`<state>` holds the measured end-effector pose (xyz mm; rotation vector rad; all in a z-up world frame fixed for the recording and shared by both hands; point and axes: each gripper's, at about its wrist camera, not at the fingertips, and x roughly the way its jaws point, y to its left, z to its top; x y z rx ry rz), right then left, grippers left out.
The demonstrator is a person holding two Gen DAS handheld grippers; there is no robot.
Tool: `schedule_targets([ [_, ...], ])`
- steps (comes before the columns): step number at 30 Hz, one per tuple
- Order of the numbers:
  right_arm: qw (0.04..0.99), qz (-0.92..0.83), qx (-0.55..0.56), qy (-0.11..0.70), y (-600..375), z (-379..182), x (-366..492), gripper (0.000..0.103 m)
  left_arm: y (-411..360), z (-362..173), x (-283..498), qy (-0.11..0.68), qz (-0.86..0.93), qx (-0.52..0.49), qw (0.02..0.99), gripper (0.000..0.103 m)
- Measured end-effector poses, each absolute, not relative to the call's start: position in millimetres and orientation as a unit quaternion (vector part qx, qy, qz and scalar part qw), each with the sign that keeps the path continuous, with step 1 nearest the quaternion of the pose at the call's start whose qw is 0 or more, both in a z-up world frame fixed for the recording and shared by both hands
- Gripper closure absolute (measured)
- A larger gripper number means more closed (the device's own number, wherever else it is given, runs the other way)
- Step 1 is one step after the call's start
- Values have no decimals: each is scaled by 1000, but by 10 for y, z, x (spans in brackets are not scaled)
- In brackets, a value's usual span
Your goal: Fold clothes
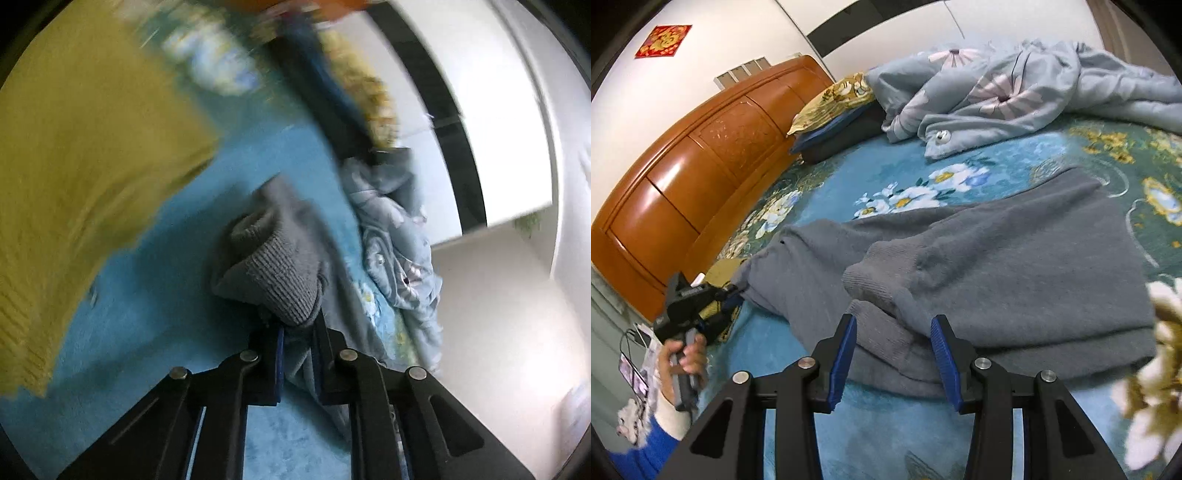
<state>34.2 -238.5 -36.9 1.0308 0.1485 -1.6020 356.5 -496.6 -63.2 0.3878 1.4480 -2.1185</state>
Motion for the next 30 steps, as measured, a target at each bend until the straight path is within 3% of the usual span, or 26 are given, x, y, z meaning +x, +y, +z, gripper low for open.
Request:
schedule_targets([
  [5, 568, -699, 432, 45, -2143, -329, 194, 57, -4640, 193, 3028, 423, -863, 147, 234, 93],
  [12, 548, -711, 440, -10, -1814, -363, -100, 57, -3664, 952, 1774, 295, -935, 183, 78, 93],
  [17, 529, -725, 439, -26, -1576, -416, -250, 57, -2893, 475, 1054, 246, -928, 279, -4, 93],
  [24, 502, -734, 455, -38, -1299, -605, -415, 57, -2610, -529, 580, 257, -872, 416, -9, 92],
  [26, 502, -736, 452, -42, -1242, -617, -433, 57, -2589, -507, 658, 256, -874, 413, -11, 89],
  [28, 502, -738, 448, -46, -1193, -622, -450, 57, -2561, -425, 797, 263, -877, 401, -26, 76],
  [30, 506, -739, 440, -55, -1176, -599, -454, 57, -2577, -305, 974, 276, -882, 379, -45, 72],
])
